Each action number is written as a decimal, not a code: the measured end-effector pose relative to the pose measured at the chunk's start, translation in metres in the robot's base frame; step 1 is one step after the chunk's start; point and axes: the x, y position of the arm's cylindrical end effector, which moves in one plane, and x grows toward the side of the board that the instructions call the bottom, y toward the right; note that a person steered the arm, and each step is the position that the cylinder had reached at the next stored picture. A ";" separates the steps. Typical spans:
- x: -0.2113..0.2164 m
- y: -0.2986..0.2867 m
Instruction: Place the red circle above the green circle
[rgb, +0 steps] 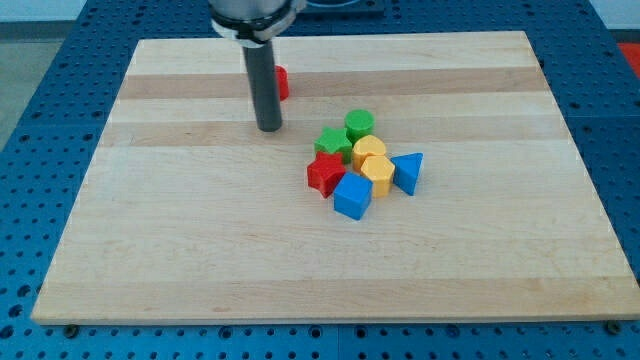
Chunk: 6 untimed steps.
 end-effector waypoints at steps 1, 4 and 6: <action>-0.045 -0.007; -0.082 -0.013; -0.099 -0.001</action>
